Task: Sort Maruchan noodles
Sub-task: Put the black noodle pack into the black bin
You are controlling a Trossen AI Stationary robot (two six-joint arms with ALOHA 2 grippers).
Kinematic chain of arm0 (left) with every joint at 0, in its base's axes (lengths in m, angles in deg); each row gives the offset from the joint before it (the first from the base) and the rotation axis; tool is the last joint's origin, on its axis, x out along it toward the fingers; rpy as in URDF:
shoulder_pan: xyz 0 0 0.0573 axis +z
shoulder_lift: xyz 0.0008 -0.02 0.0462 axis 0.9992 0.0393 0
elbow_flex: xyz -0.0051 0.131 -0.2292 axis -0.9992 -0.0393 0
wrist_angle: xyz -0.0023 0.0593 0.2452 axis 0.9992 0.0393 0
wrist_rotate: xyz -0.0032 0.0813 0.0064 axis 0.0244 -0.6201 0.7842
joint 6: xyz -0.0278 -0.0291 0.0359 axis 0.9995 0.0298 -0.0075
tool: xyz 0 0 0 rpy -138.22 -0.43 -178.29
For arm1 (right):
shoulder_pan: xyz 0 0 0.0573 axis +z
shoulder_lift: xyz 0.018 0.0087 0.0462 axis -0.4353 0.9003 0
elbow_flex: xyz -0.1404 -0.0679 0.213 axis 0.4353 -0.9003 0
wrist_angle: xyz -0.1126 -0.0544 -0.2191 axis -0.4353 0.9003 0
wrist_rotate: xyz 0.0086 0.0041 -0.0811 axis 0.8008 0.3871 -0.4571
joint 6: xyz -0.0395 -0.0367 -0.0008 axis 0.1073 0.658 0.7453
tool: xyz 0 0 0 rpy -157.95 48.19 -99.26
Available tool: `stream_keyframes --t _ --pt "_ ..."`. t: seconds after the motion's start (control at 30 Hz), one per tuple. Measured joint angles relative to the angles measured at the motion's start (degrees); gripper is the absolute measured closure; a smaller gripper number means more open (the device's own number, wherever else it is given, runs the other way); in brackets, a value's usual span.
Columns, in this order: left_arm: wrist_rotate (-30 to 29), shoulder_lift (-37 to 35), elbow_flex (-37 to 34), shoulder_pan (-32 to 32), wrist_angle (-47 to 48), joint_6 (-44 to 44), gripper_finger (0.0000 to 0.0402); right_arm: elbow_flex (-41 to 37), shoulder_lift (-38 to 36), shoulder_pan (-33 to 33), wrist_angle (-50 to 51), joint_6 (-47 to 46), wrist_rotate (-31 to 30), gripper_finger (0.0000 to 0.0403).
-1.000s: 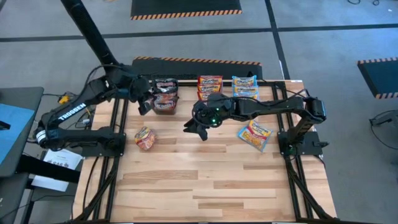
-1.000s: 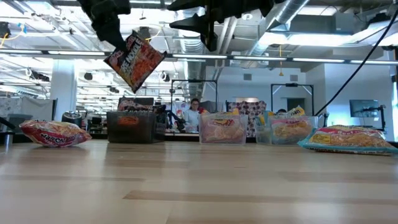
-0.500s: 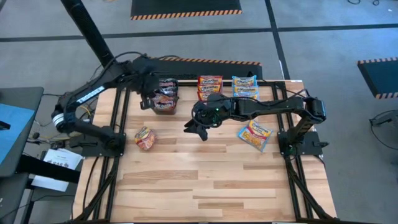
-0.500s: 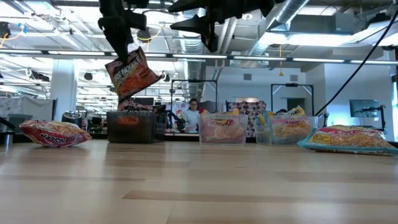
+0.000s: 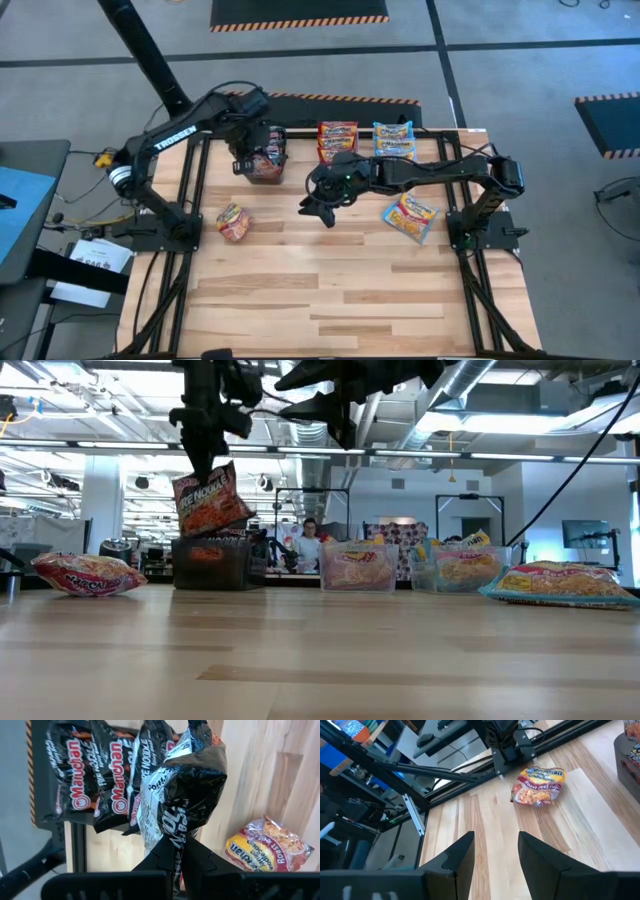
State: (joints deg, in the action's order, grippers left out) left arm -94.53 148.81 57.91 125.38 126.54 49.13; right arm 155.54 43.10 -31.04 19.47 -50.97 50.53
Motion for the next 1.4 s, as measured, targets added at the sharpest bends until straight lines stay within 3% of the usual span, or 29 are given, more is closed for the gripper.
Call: stream_keyframes --t 0.53,0.9,1.4 --pt "-3.7 10.0 0.1 0.1 -1.1 1.4 0.0401 -1.3 0.0 2.0 0.0 2.8 0.0 0.0227" --pt "-3.0 10.9 0.0 -0.1 -2.4 2.2 0.04 -1.3 0.0 2.5 1.4 4.4 -1.1 0.0227" --pt "-2.8 10.9 -0.1 -0.1 -4.8 4.5 0.0311 -1.3 0.0 2.6 2.5 4.3 -1.3 0.0227"
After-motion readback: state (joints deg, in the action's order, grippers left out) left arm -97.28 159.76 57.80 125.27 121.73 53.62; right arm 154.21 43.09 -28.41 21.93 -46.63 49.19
